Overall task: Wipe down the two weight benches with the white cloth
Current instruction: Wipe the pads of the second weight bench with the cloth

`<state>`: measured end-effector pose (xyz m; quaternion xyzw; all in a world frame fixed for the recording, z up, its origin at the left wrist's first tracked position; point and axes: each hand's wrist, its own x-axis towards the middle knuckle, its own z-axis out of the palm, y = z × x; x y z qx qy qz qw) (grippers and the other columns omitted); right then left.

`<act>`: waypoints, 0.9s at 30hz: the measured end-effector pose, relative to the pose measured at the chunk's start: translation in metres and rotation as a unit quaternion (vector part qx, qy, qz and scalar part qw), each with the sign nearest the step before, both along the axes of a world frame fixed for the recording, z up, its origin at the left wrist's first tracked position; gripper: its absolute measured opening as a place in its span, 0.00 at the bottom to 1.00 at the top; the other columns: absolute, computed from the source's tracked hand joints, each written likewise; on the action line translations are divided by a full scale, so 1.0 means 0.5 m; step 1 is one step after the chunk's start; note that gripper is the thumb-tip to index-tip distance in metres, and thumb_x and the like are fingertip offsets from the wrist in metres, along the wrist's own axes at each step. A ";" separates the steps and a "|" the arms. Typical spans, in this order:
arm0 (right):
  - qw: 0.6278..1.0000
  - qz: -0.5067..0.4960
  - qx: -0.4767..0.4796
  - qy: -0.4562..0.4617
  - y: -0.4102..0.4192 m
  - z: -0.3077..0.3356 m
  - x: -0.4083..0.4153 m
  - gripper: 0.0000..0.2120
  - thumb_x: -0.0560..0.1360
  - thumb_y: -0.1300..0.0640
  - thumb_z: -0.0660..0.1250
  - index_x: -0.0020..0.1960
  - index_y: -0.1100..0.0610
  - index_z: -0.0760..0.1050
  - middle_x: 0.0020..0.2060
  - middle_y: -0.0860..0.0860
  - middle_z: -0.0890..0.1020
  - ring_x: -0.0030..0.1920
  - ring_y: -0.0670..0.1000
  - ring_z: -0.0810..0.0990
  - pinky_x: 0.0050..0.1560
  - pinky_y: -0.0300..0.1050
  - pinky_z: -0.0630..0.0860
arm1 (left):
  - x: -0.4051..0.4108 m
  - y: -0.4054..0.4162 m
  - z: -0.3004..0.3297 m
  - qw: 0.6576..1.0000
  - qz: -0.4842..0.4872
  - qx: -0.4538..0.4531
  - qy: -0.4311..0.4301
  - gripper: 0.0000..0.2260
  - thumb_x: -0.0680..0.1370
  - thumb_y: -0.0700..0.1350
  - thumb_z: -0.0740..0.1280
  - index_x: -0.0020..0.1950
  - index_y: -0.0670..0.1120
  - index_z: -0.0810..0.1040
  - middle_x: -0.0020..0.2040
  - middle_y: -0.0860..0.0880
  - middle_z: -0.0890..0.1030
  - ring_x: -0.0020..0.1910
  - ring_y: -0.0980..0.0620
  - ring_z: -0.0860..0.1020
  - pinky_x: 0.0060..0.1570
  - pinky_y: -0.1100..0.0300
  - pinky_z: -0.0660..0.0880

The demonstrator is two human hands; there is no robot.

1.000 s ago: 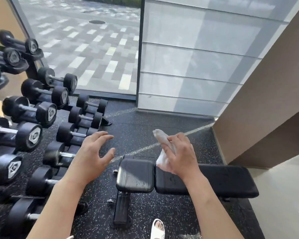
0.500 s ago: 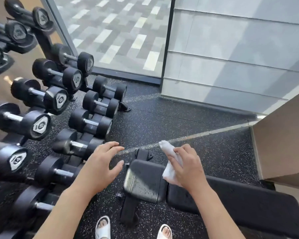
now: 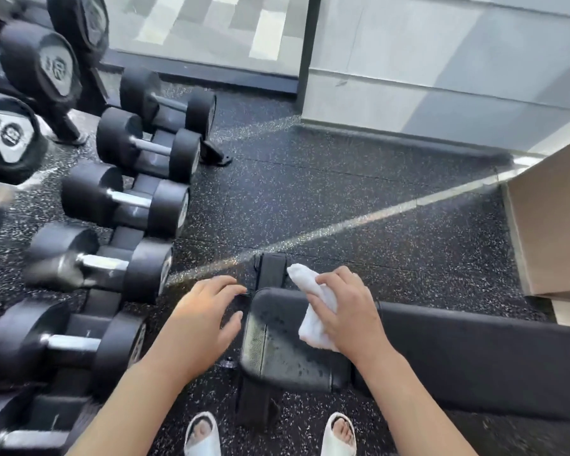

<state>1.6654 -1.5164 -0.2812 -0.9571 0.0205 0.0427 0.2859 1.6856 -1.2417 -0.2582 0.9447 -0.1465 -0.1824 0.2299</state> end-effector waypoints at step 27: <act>0.989 0.066 -0.042 -0.123 0.227 -0.625 -0.106 0.09 0.77 0.51 0.71 0.55 0.52 0.82 0.48 0.50 0.78 0.47 0.56 0.72 0.45 0.52 0.67 | -0.133 0.059 -0.597 0.981 0.127 -0.143 -0.028 0.06 0.84 0.42 0.65 0.58 0.50 0.79 0.60 0.58 0.76 0.62 0.55 0.76 0.62 0.73 0.67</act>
